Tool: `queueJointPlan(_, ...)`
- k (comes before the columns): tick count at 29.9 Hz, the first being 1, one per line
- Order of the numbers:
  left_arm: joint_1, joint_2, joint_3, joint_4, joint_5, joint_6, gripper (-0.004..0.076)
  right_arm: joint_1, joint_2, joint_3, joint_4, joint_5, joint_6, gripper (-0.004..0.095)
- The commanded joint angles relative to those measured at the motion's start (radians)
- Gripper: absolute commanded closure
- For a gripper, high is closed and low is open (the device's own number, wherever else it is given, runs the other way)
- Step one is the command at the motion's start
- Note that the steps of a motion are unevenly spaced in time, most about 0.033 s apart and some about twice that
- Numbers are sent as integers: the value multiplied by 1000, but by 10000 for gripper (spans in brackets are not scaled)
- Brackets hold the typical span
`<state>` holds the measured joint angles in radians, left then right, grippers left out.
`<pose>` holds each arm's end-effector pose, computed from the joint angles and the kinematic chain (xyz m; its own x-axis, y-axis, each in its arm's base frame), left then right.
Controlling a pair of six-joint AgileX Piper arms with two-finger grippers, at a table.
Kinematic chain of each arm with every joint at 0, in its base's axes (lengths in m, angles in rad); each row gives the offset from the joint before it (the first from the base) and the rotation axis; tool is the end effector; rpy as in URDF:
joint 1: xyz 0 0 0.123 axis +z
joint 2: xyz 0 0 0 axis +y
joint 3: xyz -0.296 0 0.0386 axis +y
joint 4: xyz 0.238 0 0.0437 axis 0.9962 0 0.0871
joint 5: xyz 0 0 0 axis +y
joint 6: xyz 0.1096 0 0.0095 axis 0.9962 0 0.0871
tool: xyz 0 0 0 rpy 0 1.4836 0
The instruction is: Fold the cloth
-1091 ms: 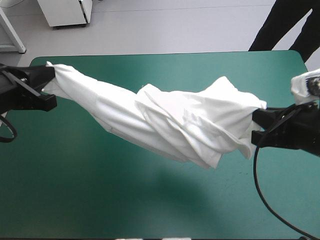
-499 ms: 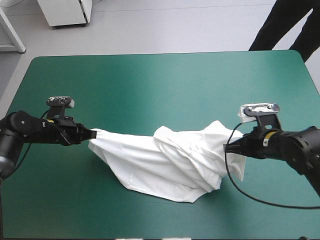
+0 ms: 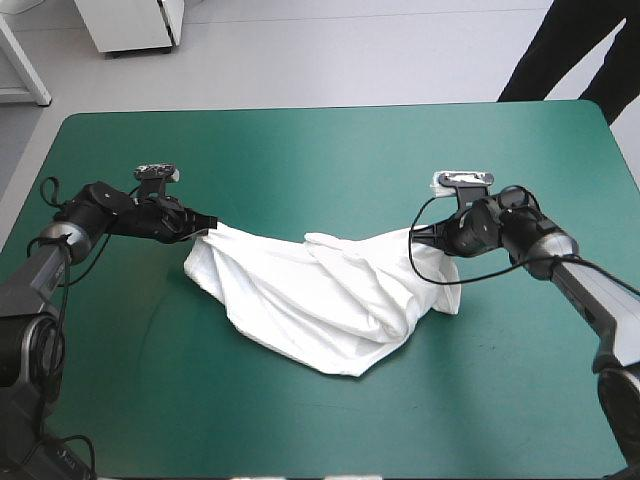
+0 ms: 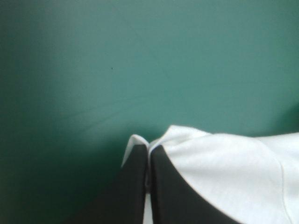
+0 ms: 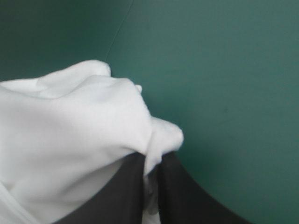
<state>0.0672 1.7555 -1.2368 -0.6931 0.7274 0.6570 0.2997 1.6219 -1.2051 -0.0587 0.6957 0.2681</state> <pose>0.3740 -0.0217 0.2413 -0.8360 0.0359 -0.5475 0.2429 0.9190 -0.3106 0.3318 0.0982 0.2663 -0.8573 -0.0336 -0.5138 -0.0890 0.9925 0.0836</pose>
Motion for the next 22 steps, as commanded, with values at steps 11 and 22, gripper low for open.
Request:
queueJointPlan(11,-11,54,-102,-49,31,41,175,-73,124,-329,135,206,-146,509)
queueJointPlan(22,-14,54,-299,90,345,-73,287,-75,80,-413,83,386,-182,439)
